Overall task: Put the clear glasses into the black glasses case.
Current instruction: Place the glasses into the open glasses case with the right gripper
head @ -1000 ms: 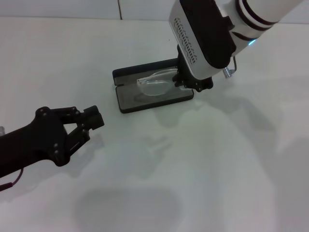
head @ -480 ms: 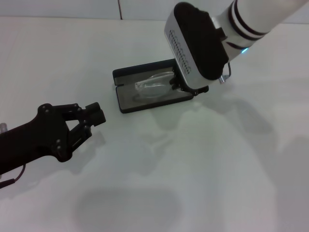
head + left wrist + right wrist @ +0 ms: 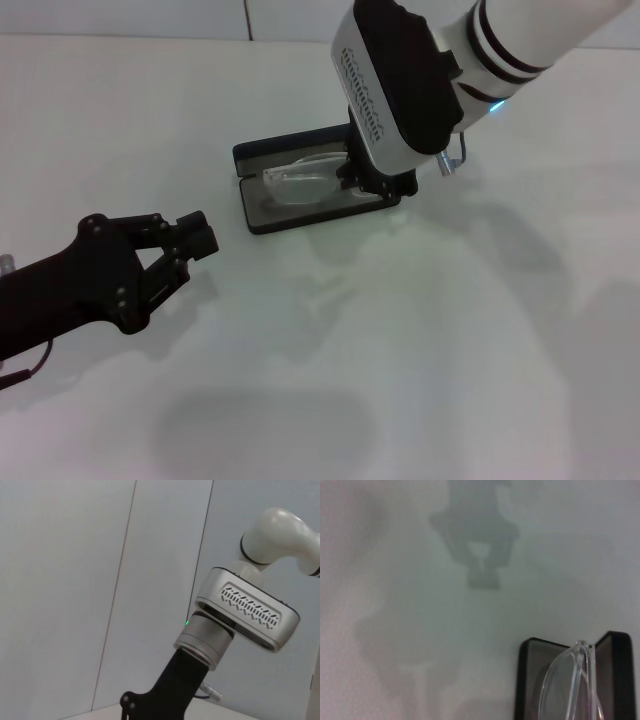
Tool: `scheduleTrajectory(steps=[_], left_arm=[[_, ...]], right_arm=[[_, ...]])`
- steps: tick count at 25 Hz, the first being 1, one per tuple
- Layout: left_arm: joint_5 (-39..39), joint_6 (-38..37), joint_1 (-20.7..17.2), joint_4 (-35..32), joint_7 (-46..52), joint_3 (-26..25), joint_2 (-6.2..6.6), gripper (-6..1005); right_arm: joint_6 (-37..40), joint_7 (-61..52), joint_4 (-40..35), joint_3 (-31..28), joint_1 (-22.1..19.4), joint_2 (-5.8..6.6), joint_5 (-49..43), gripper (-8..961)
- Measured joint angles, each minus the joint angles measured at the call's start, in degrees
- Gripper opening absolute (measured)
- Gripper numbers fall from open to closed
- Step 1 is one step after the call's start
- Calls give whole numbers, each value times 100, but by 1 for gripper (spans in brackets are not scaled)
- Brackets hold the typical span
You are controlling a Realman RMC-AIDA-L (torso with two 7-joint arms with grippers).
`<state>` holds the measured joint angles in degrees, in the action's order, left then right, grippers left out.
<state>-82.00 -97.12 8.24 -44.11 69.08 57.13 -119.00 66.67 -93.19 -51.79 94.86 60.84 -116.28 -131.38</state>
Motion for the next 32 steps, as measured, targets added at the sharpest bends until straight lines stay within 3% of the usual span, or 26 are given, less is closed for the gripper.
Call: scheduleTrajectory(steps=[20,30,31,32], left_arm=[[0,-18,-50,-2,24,0,0,143],[44,-18,-77,-1,27,-7,0,143],[44,-19,-78,-2,27,-8,-1,143],[46,-19,-77,-2,27,-8,-3,143]], right_arm=[[-161,-189,-140,-18,-103,0,60,76],[101,-172,-1015,-804,-1291,28,1053,85],[117,89,-1023,-1129,-1778,36,1738,86],[116,193,-1016,-1207,-1940,36,1930,87]])
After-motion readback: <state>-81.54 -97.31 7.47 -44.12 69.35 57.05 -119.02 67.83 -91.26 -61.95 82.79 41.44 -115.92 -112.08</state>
